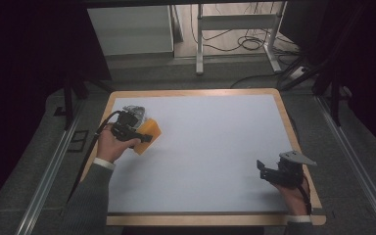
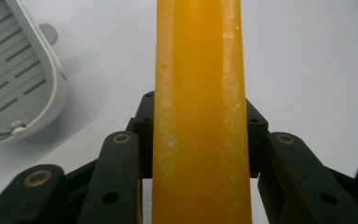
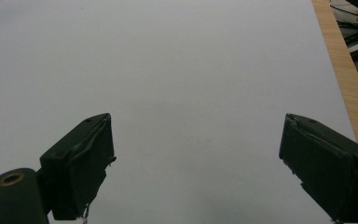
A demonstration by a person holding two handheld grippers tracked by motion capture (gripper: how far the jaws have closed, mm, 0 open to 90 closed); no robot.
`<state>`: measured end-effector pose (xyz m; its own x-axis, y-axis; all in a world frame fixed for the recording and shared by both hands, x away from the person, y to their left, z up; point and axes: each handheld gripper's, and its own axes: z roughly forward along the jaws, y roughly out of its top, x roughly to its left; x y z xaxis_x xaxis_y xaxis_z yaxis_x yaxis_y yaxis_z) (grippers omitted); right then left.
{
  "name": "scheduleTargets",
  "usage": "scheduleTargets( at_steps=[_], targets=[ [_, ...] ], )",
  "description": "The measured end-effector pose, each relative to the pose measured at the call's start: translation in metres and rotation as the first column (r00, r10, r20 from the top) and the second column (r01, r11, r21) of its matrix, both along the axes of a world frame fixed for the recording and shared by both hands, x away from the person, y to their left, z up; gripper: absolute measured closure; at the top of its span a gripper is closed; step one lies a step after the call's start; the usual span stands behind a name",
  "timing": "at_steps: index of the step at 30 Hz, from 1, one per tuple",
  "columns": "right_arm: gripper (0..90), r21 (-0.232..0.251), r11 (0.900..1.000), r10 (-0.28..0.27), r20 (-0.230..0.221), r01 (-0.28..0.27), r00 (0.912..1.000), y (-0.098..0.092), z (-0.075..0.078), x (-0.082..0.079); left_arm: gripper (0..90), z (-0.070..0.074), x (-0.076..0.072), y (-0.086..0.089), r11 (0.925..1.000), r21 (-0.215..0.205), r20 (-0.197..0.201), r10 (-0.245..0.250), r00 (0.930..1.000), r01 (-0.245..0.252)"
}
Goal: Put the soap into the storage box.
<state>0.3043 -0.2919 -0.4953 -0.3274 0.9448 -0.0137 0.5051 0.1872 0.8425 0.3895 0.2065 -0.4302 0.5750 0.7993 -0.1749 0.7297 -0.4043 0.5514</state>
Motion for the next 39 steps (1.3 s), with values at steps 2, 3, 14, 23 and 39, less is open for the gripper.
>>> scheduleTargets(
  at_steps=[2, 3, 14, 23, 39],
  targets=[
    [10.1, 0.001, 1.000, -0.002, 0.004, 0.002, 1.0000, -0.001, 0.000, 0.000, 60.9, 0.003, 0.002, -0.001, 0.9999, 0.009, 0.005, 0.008, 1.0000, -0.008],
    [10.1, 0.002, 1.000, -0.002, 0.003, 0.002, 1.0000, -0.001, 0.000, 0.000, 60.9, 0.004, 0.004, -0.001, 0.9999, 0.008, 0.006, 0.008, 1.0000, -0.008],
    [10.2, 0.002, 1.000, -0.003, 0.000, 0.003, 1.0000, -0.001, 0.000, 0.000, 60.9, 0.011, 0.015, 0.005, 0.9991, -0.010, 0.008, 0.041, 0.9991, -0.041],
    [10.1, 0.001, 1.000, -0.005, -0.003, 0.005, 1.0000, -0.001, 0.000, 0.000, 60.9, 0.012, 0.026, 0.010, 0.9979, -0.015, -0.006, 0.063, 0.9980, -0.063],
    [10.1, 0.002, 1.000, 0.000, -0.010, 0.000, 0.9999, 0.000, 0.000, 0.000, 60.8, 0.009, 0.055, 0.027, 0.9906, -0.047, -0.053, 0.126, 0.9907, -0.128]
  ],
)
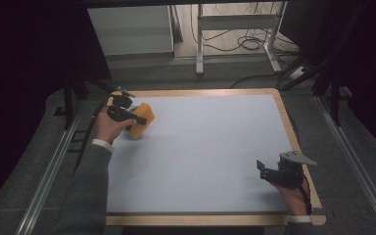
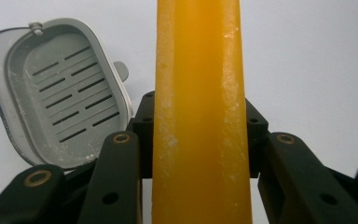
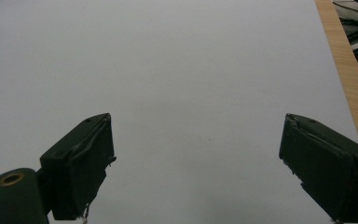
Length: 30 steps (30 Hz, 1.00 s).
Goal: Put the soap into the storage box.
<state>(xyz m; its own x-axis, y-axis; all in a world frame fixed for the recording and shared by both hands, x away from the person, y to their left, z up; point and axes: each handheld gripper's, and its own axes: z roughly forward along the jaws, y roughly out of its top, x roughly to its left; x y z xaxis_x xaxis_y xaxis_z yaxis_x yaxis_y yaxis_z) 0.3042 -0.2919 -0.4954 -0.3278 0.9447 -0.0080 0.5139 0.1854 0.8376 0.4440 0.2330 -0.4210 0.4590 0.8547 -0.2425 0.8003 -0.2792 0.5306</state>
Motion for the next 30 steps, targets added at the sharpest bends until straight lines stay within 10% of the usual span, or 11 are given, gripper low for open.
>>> scheduleTargets(
  at_steps=[30],
  targets=[
    [10.2, -0.029, 1.000, 0.004, -0.005, -0.004, 1.0000, 0.005, -0.003, 0.001, 60.8, -0.022, 0.036, 0.027, 0.9927, -0.016, -0.041, 0.119, 0.9921, -0.119]
  ],
)
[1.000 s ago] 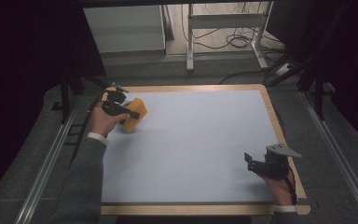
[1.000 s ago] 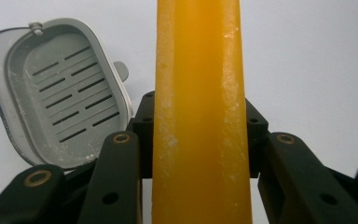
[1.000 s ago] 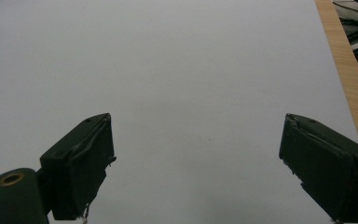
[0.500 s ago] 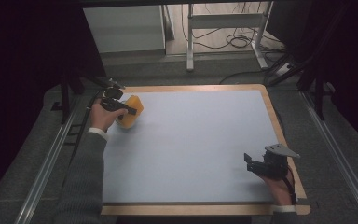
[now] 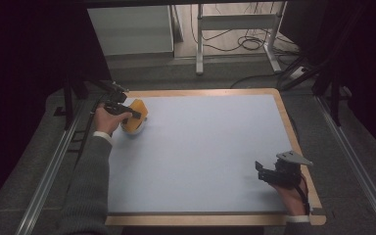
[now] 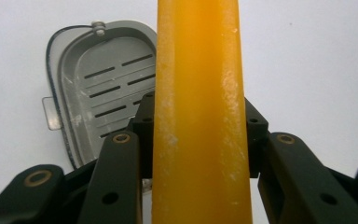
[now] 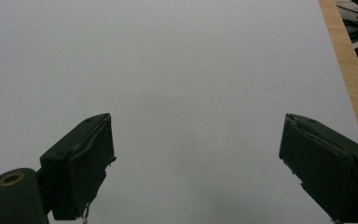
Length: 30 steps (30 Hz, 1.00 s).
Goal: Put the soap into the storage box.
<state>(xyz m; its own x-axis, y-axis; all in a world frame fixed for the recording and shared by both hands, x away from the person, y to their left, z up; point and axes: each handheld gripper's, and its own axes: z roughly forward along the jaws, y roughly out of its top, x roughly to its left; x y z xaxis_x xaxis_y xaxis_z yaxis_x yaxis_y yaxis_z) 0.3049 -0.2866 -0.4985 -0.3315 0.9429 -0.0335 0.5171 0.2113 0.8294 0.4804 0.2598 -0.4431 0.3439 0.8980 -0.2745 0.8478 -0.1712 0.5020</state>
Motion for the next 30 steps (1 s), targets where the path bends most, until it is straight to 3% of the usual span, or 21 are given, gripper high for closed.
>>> scheduleTargets(
  at_steps=[11, 20, 23, 26, 30],
  targets=[
    [10.2, -0.004, 1.000, -0.010, 0.003, 0.010, 0.9999, -0.001, -0.001, 0.001, 60.8, -0.001, 0.008, 0.014, 0.9976, -0.005, 0.033, 0.070, 0.9970, -0.069],
    [10.1, -0.008, 1.000, -0.011, 0.001, 0.012, 0.9999, 0.000, -0.002, 0.001, 60.8, -0.010, 0.016, 0.013, 0.9955, -0.010, 0.023, 0.095, 0.9952, -0.095],
    [10.2, -0.009, 1.000, -0.015, -0.001, 0.015, 0.9999, -0.001, -0.003, 0.002, 60.8, -0.015, 0.020, 0.011, 0.9957, -0.010, 0.002, 0.092, 0.9957, -0.092],
    [10.1, -0.012, 1.000, -0.017, -0.007, 0.016, 0.9998, 0.000, -0.005, 0.002, 60.8, -0.015, 0.019, 0.011, 0.9962, -0.007, 0.003, 0.087, 0.9962, -0.087],
    [10.1, -0.020, 1.000, -0.006, -0.011, 0.006, 0.9999, 0.001, -0.007, 0.003, 60.8, -0.018, 0.019, 0.014, 0.9931, 0.004, 0.012, 0.117, 0.9930, -0.118]
  ],
)
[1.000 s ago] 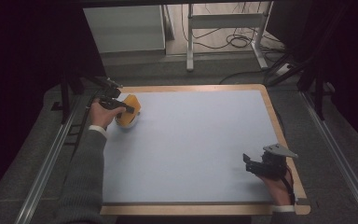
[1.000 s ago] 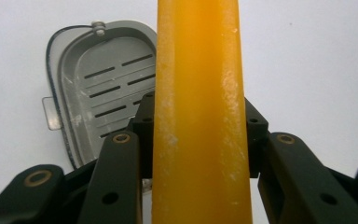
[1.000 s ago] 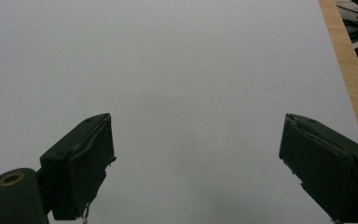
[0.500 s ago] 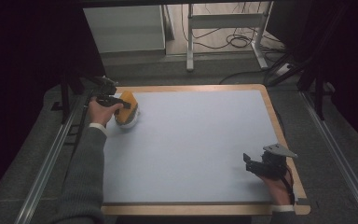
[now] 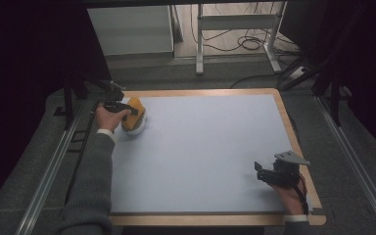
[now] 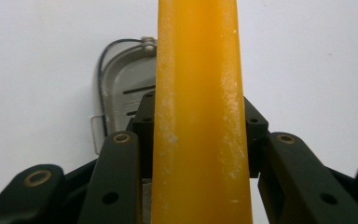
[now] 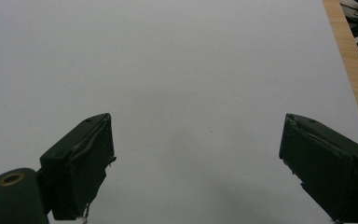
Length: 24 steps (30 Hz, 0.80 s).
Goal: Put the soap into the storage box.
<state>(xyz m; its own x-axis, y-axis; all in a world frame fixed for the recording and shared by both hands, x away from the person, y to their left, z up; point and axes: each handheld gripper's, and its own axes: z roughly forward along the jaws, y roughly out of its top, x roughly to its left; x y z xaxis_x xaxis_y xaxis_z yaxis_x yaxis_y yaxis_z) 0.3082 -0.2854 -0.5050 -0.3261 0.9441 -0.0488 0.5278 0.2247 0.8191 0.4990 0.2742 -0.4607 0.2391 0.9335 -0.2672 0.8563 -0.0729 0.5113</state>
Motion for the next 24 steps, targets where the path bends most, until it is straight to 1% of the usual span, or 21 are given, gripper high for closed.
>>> scheduleTargets(
  at_steps=[1, 2, 3, 4, 5, 10, 11, 12, 13, 14, 15, 16, 17, 18, 19, 20, 22, 23, 24],
  targets=[
    [10.2, 0.000, 1.000, -0.001, 0.001, 0.001, 1.0000, 0.000, 0.000, 0.000, 60.8, -0.002, 0.000, 0.001, 0.9999, -0.007, 0.002, 0.010, 0.9999, -0.010],
    [10.1, 0.000, 1.000, -0.002, 0.001, 0.002, 1.0000, 0.000, 0.000, 0.000, 60.7, -0.002, 0.000, 0.001, 0.9999, -0.007, 0.002, 0.010, 0.9999, -0.010],
    [10.1, 0.003, 1.000, -0.004, 0.000, 0.004, 1.0000, 0.000, 0.000, 0.000, 60.8, -0.006, 0.001, 0.003, 0.9992, -0.027, -0.002, 0.028, 0.9996, -0.028],
    [10.1, 0.003, 1.000, -0.004, 0.000, 0.004, 1.0000, 0.000, 0.000, 0.000, 60.8, -0.006, 0.001, 0.003, 0.9992, -0.027, -0.002, 0.028, 0.9996, -0.028],
    [10.2, 0.002, 1.000, -0.005, 0.000, 0.005, 1.0000, 0.000, 0.000, 0.000, 60.8, -0.010, 0.002, 0.003, 0.9987, -0.025, -0.001, 0.045, 0.9990, -0.045],
    [10.1, 0.002, 1.000, -0.005, 0.002, 0.005, 1.0000, -0.001, 0.000, -0.001, 60.3, -0.015, 0.001, 0.002, 0.9986, -0.018, -0.007, 0.050, 0.9987, -0.050],
    [10.1, 0.002, 1.000, -0.007, 0.001, 0.007, 1.0000, -0.001, 0.000, 0.000, 60.3, -0.016, 0.001, 0.002, 0.9985, -0.025, -0.004, 0.049, 0.9988, -0.049],
    [10.2, 0.000, 1.000, -0.006, 0.000, 0.006, 1.0000, -0.001, 0.000, 0.000, 53.4, -0.015, 0.000, 0.003, 0.9983, -0.034, 0.007, 0.048, 0.9988, -0.048],
    [10.1, 0.000, 1.000, -0.005, -0.001, 0.005, 1.0000, -0.001, 0.000, 0.000, 47.9, -0.011, -0.002, 0.004, 0.9980, -0.019, 0.042, 0.060, 0.9973, -0.060],
    [10.1, -0.002, 1.000, -0.002, 0.000, 0.002, 1.0000, 0.000, 0.000, 0.000, 42.6, -0.008, -0.003, 0.005, 0.9975, -0.013, 0.057, 0.070, 0.9959, -0.069],
    [10.1, -0.002, 1.000, -0.002, 0.000, 0.002, 1.0000, 0.000, 0.000, 0.000, 37.5, -0.008, -0.003, 0.005, 0.9975, -0.013, 0.057, 0.070, 0.9959, -0.069],
    [10.1, -0.003, 1.000, -0.001, 0.001, 0.001, 1.0000, 0.000, 0.000, 0.000, 37.5, -0.004, -0.005, 0.005, 0.9970, 0.001, 0.071, 0.077, 0.9945, -0.078],
    [10.1, -0.005, 1.000, 0.002, 0.001, -0.002, 1.0000, 0.001, 0.000, -0.001, 29.6, -0.001, -0.007, 0.005, 0.9962, 0.015, 0.080, 0.085, 0.9932, -0.086],
    [10.1, -0.006, 1.000, 0.002, 0.000, -0.002, 1.0000, 0.002, 0.000, -0.001, 26.5, 0.003, -0.010, 0.007, 0.9944, 0.049, 0.093, 0.089, 0.9917, -0.094],
    [10.1, -0.006, 1.000, 0.002, 0.000, -0.002, 1.0000, 0.002, 0.000, -0.001, 25.7, 0.003, -0.010, 0.007, 0.9944, 0.049, 0.093, 0.089, 0.9917, -0.094],
    [10.1, -0.006, 1.000, 0.001, -0.002, -0.001, 1.0000, 0.003, -0.001, -0.001, 25.2, 0.005, -0.015, 0.010, 0.9940, 0.052, 0.103, 0.091, 0.9905, -0.097],
    [10.1, -0.005, 1.000, 0.001, -0.002, -0.001, 1.0000, 0.003, 0.000, -0.001, 23.1, 0.006, -0.017, 0.011, 0.9933, 0.052, 0.109, 0.097, 0.9892, -0.103],
    [10.2, -0.006, 1.000, 0.001, -0.001, -0.001, 1.0000, 0.003, 0.000, -0.001, 22.5, 0.007, -0.022, 0.014, 0.9942, 0.035, 0.105, 0.098, 0.9897, -0.102],
    [10.1, -0.005, 1.000, 0.000, 0.000, 0.000, 1.0000, 0.003, 0.000, -0.001, 21.7, 0.008, -0.026, 0.015, 0.9963, 0.019, 0.104, 0.082, 0.9913, -0.084]
  ],
)
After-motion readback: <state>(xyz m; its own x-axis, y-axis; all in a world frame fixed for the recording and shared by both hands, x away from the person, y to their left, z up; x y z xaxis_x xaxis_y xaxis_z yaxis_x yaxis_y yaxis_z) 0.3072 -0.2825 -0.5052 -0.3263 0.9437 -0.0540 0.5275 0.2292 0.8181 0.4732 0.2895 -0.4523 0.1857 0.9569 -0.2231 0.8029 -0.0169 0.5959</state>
